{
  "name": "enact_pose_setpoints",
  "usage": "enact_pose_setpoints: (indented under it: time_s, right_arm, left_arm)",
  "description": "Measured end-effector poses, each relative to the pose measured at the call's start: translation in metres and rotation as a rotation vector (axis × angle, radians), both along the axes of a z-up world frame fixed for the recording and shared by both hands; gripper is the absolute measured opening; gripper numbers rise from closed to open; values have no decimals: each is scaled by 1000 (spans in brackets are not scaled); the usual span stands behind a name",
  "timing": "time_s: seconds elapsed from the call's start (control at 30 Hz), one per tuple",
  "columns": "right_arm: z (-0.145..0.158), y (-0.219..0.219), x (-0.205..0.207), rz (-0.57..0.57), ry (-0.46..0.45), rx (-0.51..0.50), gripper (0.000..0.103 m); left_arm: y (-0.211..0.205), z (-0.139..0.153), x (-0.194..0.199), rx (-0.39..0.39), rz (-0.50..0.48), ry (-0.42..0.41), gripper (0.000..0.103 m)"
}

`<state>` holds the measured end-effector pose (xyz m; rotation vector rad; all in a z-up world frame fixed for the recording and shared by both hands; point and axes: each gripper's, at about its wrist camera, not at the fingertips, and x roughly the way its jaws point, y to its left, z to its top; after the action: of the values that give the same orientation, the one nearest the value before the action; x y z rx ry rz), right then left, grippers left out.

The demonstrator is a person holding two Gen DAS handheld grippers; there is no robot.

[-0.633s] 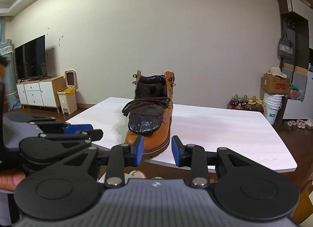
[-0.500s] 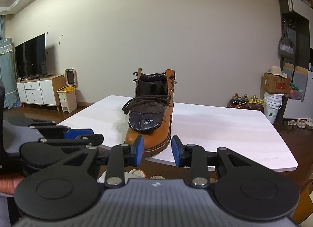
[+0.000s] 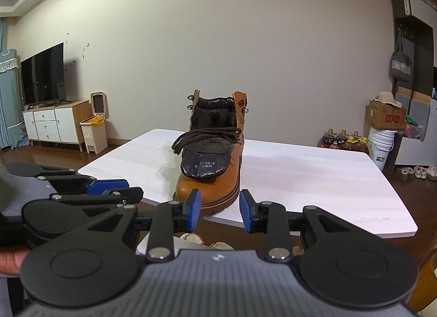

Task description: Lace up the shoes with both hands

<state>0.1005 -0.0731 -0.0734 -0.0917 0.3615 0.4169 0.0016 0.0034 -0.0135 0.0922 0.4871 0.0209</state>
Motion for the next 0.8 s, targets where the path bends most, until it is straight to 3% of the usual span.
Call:
enact_pose_setpoints:
  time_s: [0.8]
  right_arm:
    - [-3,8,1,-3,8,-19,34]
  left_arm:
    - [-5,-2,-4,6,-3,-4,18]
